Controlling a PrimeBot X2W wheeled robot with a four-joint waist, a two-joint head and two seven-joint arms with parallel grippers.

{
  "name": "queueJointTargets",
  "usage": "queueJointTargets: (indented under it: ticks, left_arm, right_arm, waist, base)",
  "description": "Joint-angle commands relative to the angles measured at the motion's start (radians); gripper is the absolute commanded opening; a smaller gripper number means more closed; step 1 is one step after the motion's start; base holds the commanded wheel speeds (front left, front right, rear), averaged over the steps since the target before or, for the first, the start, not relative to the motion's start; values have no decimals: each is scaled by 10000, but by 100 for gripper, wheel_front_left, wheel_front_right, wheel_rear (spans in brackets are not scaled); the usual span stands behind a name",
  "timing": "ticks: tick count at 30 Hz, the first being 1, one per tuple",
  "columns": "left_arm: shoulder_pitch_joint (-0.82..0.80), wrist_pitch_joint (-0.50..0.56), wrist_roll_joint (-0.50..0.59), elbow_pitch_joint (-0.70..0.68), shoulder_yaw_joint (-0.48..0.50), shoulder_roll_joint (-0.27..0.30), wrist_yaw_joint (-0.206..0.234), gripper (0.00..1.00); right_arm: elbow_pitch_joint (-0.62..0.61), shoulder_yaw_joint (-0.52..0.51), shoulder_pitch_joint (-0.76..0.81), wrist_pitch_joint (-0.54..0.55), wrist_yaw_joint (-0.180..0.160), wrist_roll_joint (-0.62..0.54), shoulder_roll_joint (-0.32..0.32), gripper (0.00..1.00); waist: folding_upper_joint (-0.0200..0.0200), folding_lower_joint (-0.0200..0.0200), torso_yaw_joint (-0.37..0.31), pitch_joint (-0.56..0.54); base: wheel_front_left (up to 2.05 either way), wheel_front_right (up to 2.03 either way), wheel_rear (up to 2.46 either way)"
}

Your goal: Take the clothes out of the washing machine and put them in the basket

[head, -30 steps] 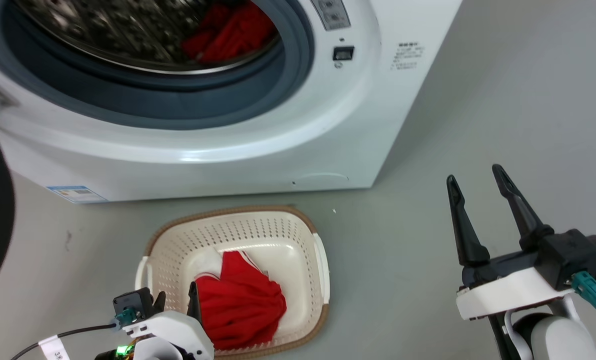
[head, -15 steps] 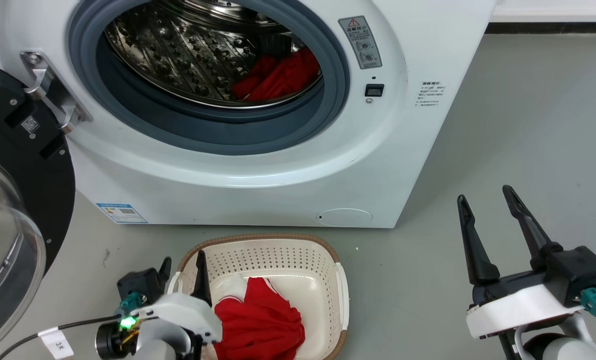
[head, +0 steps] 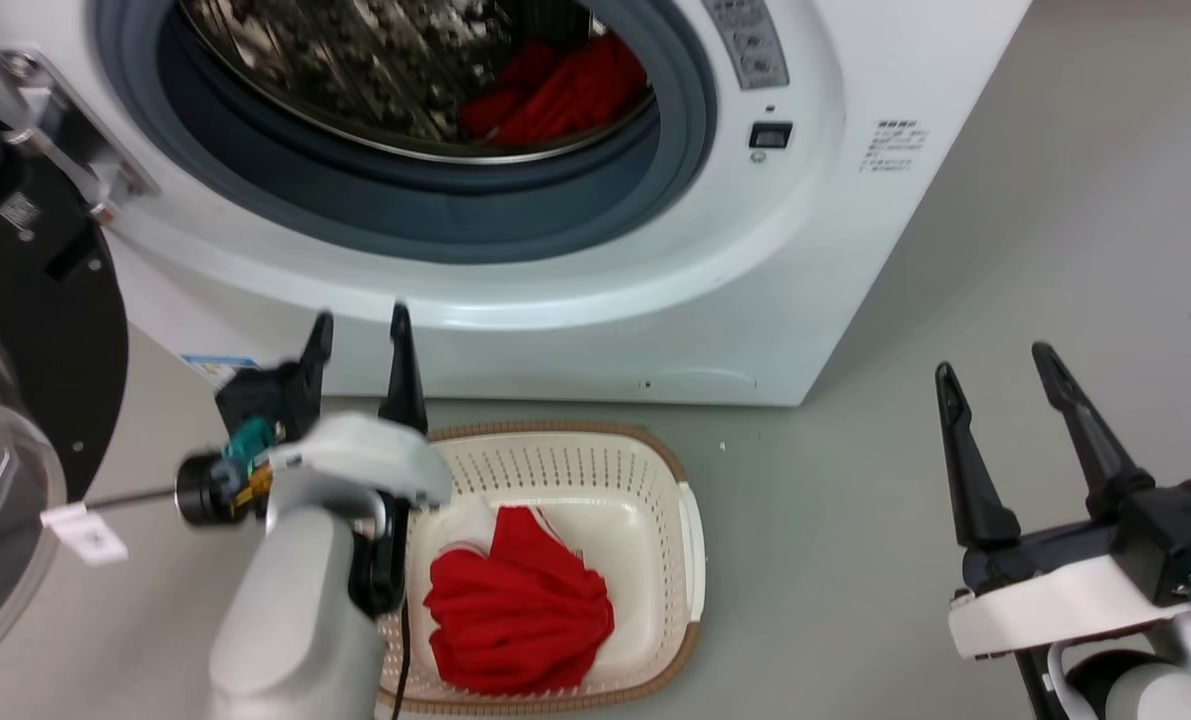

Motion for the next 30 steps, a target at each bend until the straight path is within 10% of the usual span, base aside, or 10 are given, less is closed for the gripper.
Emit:
queueJointTargets:
  ticks: [1, 30]
  left_arm:
    - [-419, -25, 74, 23, -10, -18, -67, 100]
    - [-7795, 1212, 388, 4342, -45, 1227, -777, 100]
  right_arm:
    - [-99, -9, -217, -34, -7, -93, 19, 100]
    - [-159, 1370, -1968, -562, -7, -109, 21, 100]
  waist:
    - [0, 0, -21, 508]
    - [0, 0, -1433, 3541]
  base:
    - [0, 0, 0]
    - [0, 0, 0]
